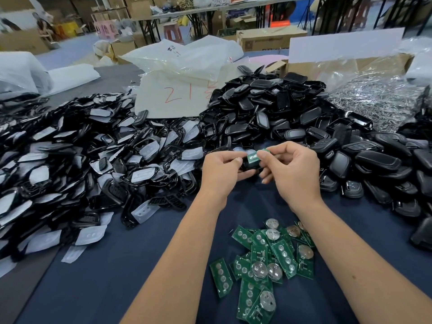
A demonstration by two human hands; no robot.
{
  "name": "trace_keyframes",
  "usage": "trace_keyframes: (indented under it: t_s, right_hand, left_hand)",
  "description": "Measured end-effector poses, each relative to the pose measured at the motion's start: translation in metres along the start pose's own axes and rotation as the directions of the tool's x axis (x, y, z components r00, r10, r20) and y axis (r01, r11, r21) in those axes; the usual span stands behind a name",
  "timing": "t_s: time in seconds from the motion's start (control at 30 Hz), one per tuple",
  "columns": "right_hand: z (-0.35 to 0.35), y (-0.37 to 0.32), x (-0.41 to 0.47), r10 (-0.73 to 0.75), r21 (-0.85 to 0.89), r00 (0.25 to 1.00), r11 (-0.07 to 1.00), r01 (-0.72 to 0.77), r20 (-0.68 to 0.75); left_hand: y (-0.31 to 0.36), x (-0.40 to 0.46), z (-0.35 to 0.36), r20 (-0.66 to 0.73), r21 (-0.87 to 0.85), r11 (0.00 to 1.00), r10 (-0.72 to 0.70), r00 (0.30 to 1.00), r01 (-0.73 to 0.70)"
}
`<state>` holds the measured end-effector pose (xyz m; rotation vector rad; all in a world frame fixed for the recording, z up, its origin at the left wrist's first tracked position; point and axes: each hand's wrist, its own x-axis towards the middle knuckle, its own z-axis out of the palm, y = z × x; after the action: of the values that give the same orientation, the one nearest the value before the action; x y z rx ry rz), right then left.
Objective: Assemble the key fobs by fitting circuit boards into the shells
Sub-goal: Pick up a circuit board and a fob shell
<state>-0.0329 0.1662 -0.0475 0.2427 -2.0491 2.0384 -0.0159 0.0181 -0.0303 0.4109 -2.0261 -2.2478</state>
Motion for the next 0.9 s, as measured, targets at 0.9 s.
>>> trace_keyframes:
  t_s: [0.9]
  right_hand:
    - [0.0015, -0.0054, -0.0013, -0.015, -0.370, 1.000, 0.929, 0.005, -0.025]
  left_hand:
    - [-0.0025, -0.0050, 0.0012, 0.001, -0.058, 0.997, 0.046, 0.999, -0.045]
